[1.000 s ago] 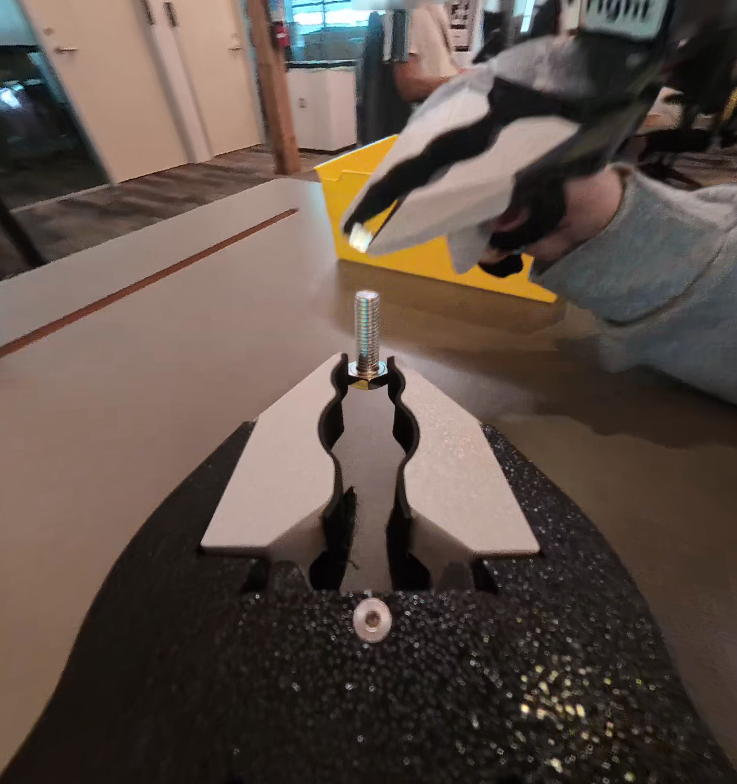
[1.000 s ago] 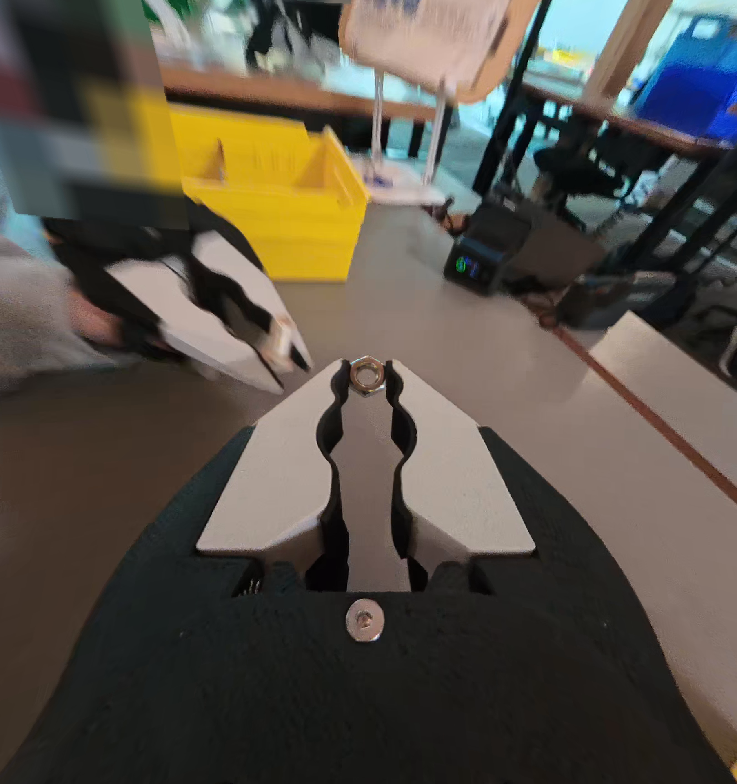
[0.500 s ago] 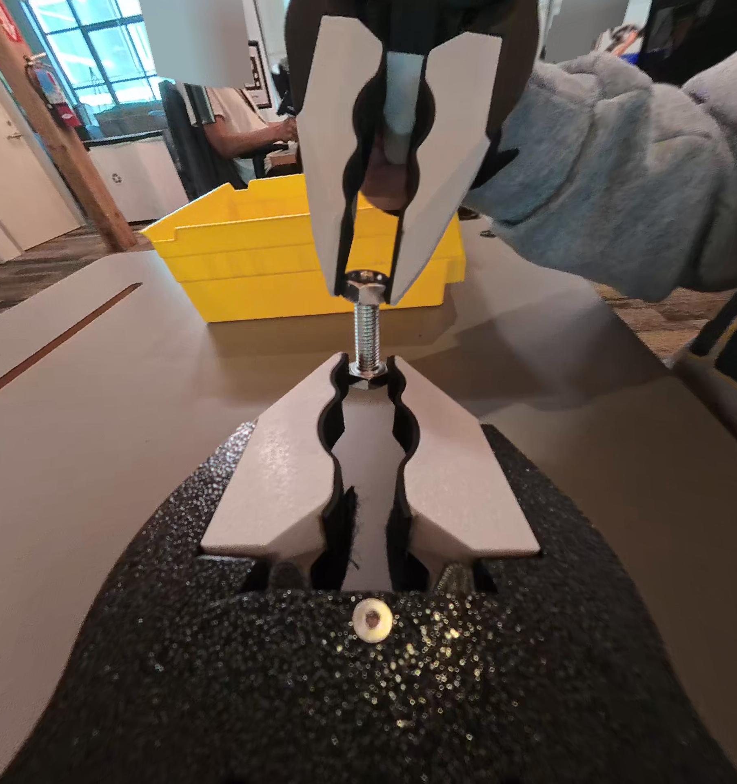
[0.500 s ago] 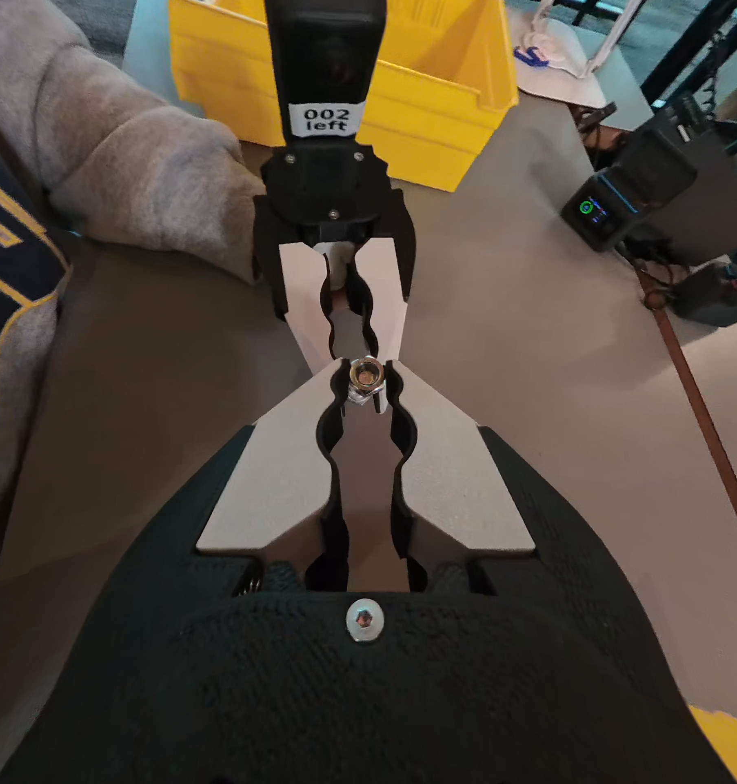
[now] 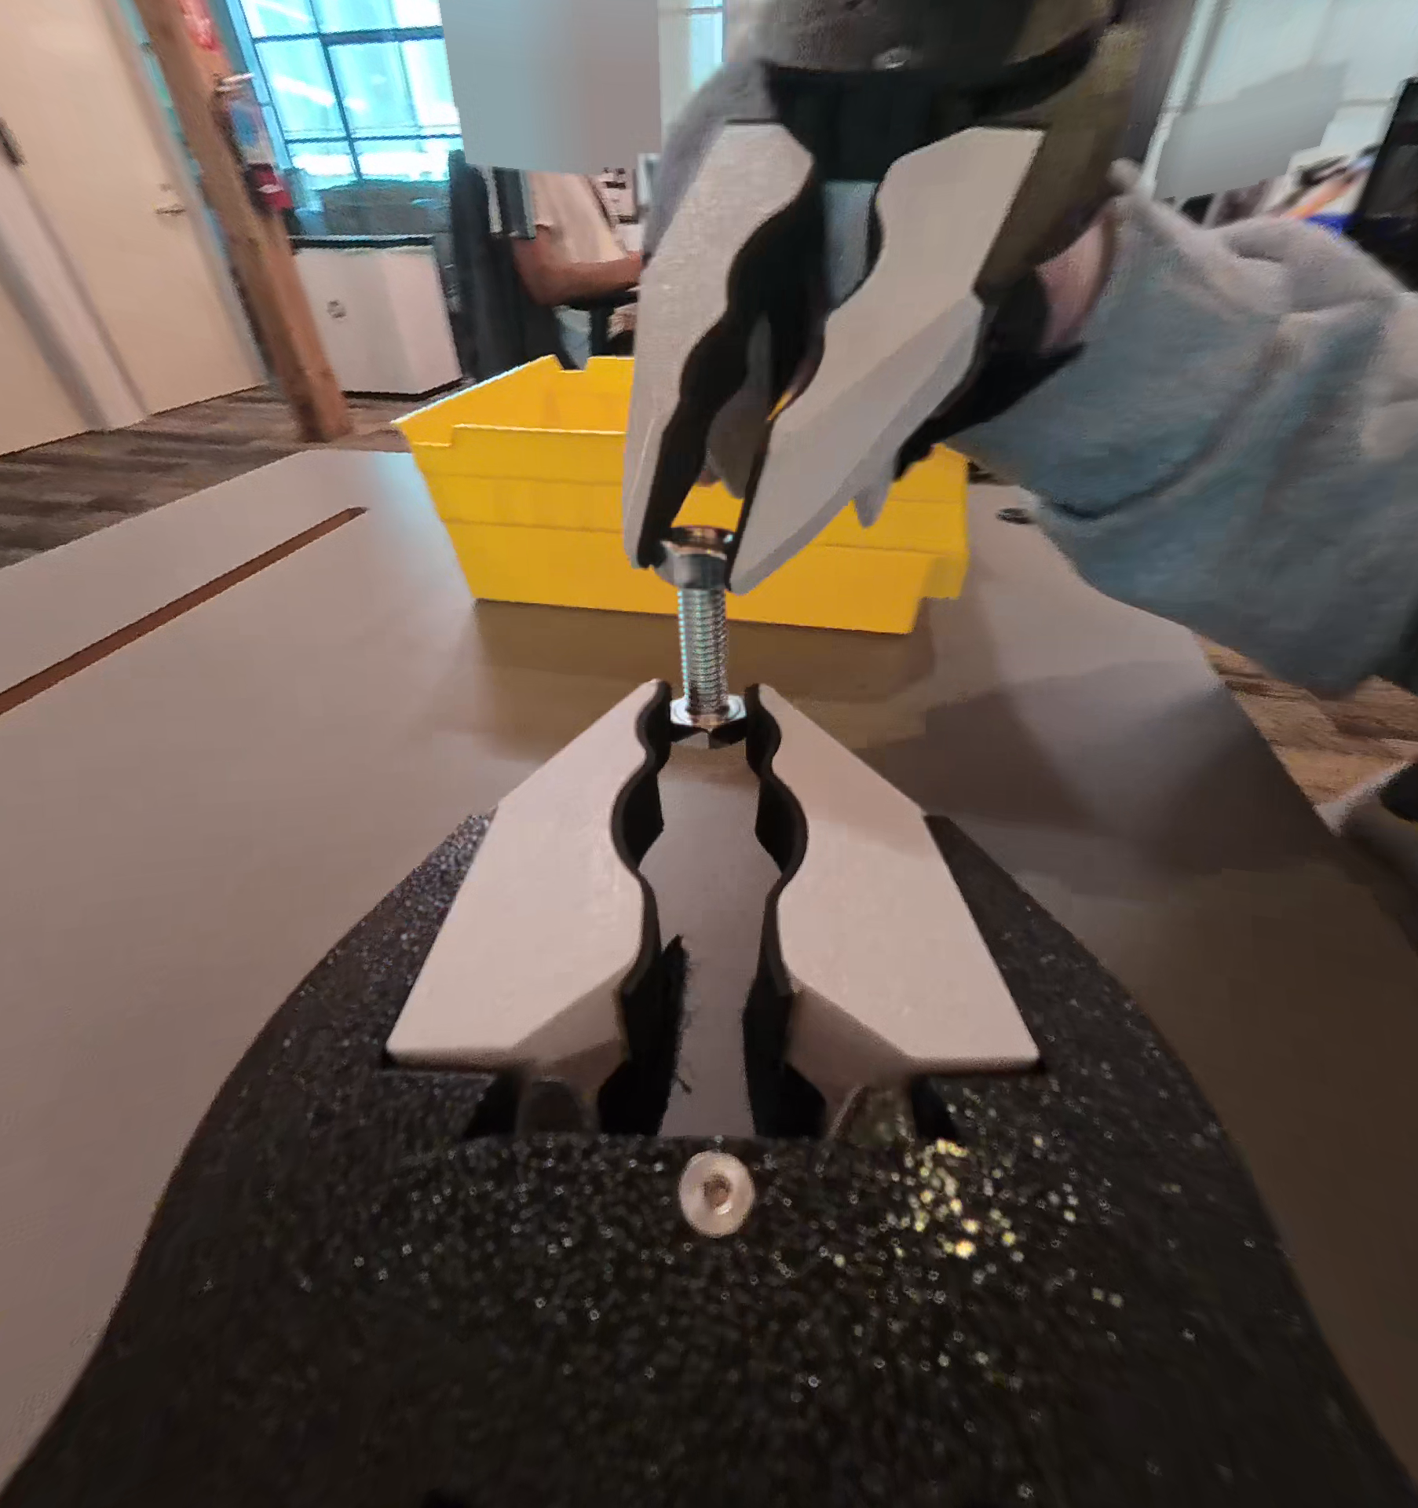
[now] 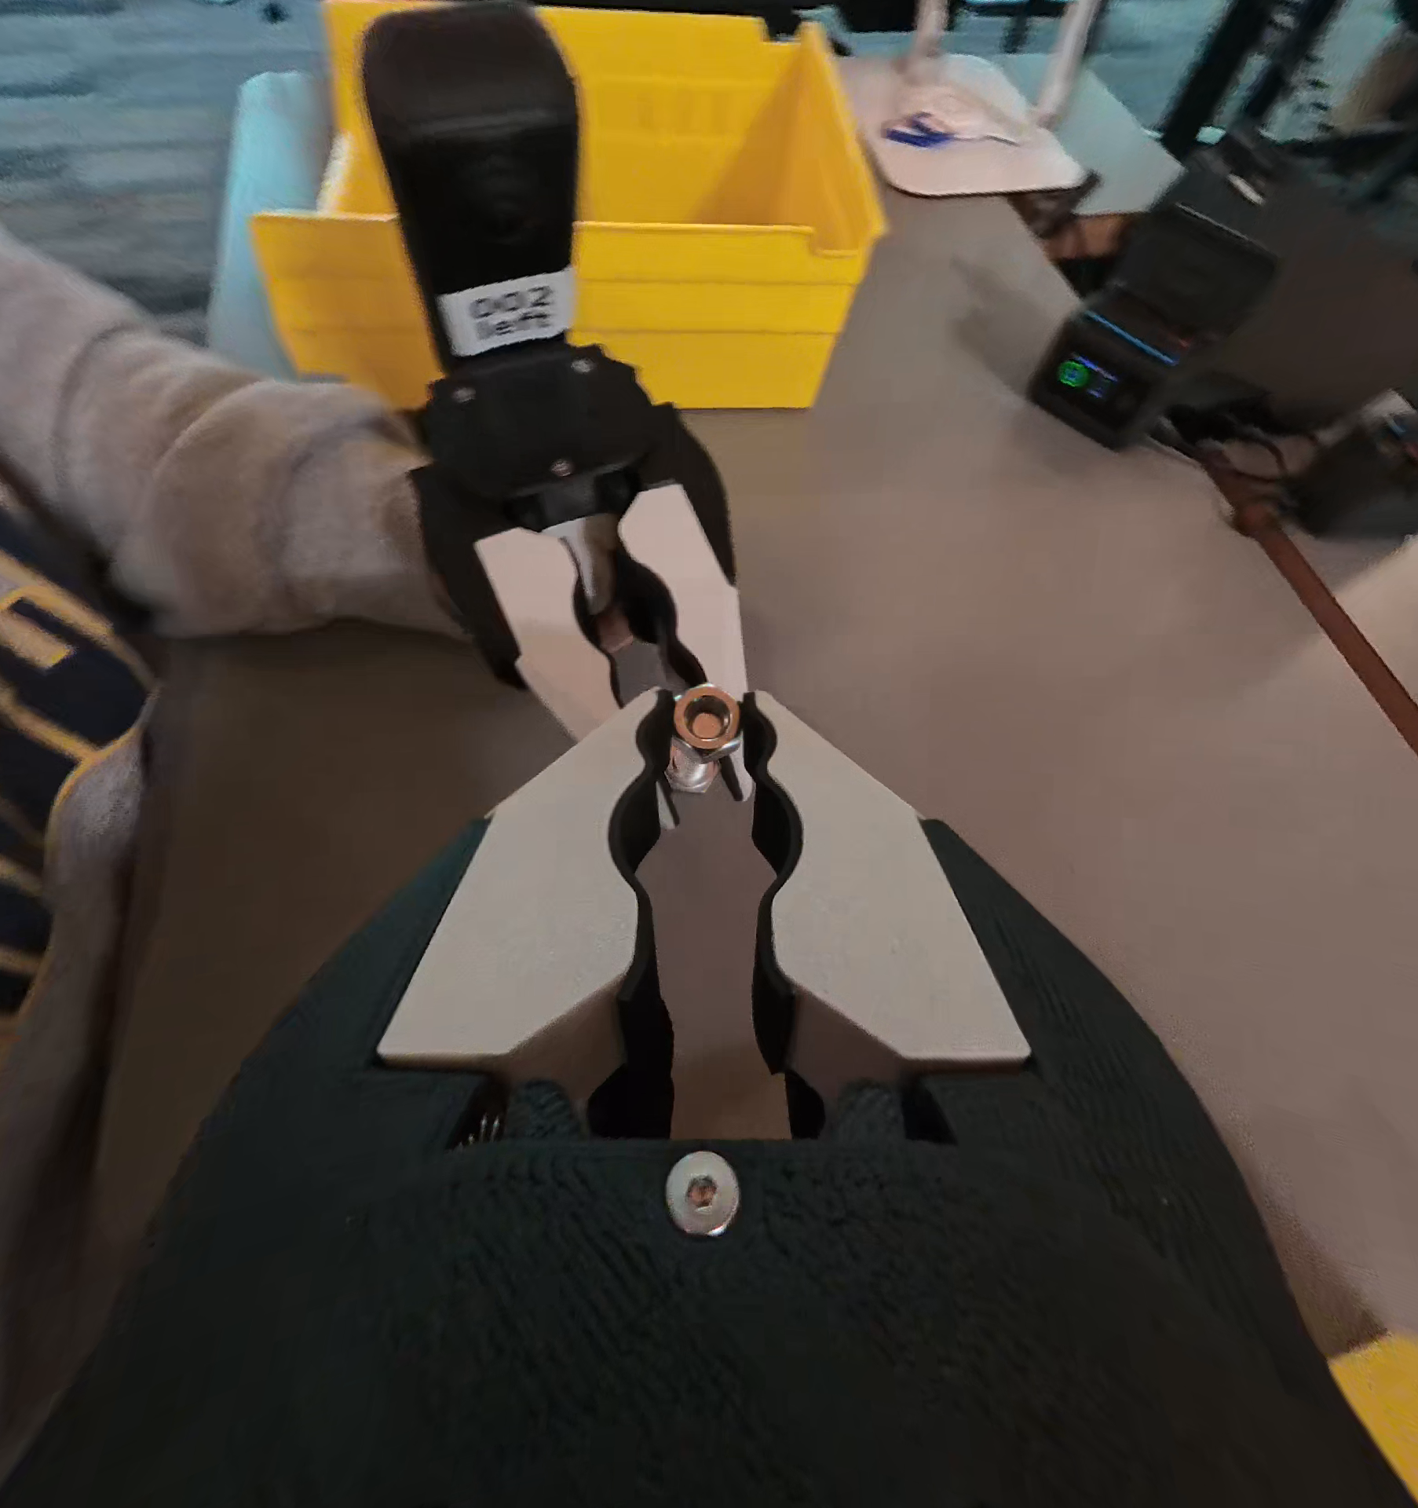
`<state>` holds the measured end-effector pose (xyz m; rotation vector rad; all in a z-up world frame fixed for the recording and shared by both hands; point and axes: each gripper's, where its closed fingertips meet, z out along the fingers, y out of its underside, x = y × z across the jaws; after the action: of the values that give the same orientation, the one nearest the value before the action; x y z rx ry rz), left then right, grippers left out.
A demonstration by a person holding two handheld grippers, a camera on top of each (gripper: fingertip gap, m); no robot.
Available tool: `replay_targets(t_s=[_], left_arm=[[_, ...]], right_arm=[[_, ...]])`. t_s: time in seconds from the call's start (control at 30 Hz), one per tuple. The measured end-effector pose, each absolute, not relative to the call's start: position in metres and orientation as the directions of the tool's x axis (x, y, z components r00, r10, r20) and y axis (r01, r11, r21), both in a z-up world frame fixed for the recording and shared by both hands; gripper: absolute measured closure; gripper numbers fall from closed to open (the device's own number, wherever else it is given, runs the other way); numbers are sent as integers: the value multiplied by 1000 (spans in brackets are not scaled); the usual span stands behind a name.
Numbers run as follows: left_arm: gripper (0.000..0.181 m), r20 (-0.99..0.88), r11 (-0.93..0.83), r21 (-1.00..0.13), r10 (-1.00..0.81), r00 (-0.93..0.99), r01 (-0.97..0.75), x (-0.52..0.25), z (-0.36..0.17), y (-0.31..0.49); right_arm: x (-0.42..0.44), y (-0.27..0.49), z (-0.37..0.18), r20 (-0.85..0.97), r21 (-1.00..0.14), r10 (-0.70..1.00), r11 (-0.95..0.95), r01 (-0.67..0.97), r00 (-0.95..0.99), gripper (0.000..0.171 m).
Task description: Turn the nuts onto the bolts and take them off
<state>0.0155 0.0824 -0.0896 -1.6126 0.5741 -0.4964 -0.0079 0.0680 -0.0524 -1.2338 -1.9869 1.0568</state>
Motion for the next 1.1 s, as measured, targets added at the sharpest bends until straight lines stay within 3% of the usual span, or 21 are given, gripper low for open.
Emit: replay_targets(t_s=[0.2,0.57,0.67,0.73,0.8,0.87,0.93,1.1], left_arm=[[165,-12,-107,-991,-547,837,-84,7,-95,91],[165,-2,-104,-992,-568,823,-74,11,-98,91],[165,24,-108,-993,-568,822,-46,8,-96,91],[165,39,-109,-994,-567,823,-27,7,-95,91],[165,50,-107,-994,-578,815,-15,7,-94,90],[165,53,-88,-996,-617,785,-2,12,-90,86],[165,63,-65,-998,-674,736,25,19,-85,79],[165,85,-64,-996,-699,710,57,21,-81,76]], right_arm=[[-17,80,-56,32,-878,997,61,475,-68,155],[-12,83,-55,71,-915,996,86,394,-52,154],[-14,81,-48,121,-946,990,137,293,-70,135],[-14,79,-48,127,-960,988,144,241,-85,139],[-14,74,-47,108,-973,987,129,190,-120,132],[-16,71,-44,87,-984,984,109,139,-156,112],[-16,64,-41,41,-994,975,61,87,-218,102],[-12,65,-40,68,-997,975,76,32,-211,128]])
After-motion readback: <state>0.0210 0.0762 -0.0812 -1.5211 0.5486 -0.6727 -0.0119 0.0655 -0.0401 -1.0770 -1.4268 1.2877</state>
